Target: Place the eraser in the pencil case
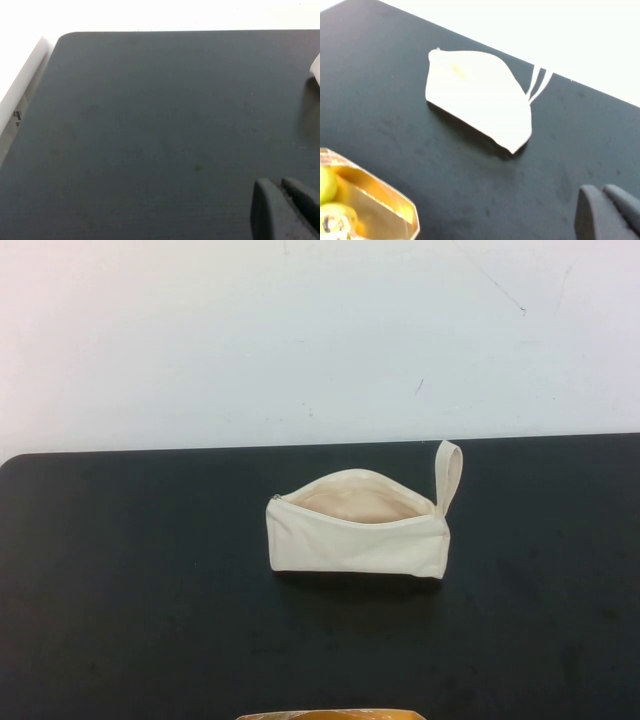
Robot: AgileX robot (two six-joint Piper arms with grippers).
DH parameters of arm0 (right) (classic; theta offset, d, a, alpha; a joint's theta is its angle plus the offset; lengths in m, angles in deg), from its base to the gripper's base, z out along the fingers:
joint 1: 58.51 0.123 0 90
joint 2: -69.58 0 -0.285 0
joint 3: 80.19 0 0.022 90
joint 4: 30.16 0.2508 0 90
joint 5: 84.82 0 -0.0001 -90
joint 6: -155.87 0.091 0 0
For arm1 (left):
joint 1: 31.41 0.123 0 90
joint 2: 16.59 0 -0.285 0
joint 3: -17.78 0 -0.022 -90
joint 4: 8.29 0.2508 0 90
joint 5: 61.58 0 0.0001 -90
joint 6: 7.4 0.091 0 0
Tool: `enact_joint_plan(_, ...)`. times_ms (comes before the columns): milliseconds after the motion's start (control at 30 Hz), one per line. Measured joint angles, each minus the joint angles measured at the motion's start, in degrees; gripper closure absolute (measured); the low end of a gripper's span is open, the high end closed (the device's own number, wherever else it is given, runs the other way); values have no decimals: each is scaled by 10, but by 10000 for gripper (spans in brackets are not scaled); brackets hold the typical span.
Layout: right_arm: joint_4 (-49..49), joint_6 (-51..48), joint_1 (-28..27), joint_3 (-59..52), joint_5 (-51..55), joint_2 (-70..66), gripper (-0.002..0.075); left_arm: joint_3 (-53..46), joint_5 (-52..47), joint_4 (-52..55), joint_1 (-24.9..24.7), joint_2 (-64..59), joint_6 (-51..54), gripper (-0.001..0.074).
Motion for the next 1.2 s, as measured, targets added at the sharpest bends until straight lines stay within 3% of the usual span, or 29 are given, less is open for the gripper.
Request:
enact_joint_plan(267,-71,29,0,-82,-23,95,727,0,0,0,0,0,0,736)
enact_joint_plan(433,-24,41,-37,-144,-42,141,727,0,0,0,0,0,0,736)
enact_joint_plan(633,-2,5,-180,-225,-99,230,727,0,0,0,0,0,0,736)
enact_joint_plan(733,25,-38,-264,-251,-108,276,727,0,0,0,0,0,0,736)
enact_joint_plan(767,47,-71,-316,-267,-112,307,727,0,0,0,0,0,0,736)
enact_joint_plan(867,92,-110,-381,-287,-116,330,727,0,0,0,0,0,0,736)
enact_joint_plan(1033,143,-142,-450,-337,-152,332,727,0,0,0,0,0,0,736)
enact_joint_plan(1200,146,-143,-457,-380,-188,332,727,0,0,0,0,0,0,736)
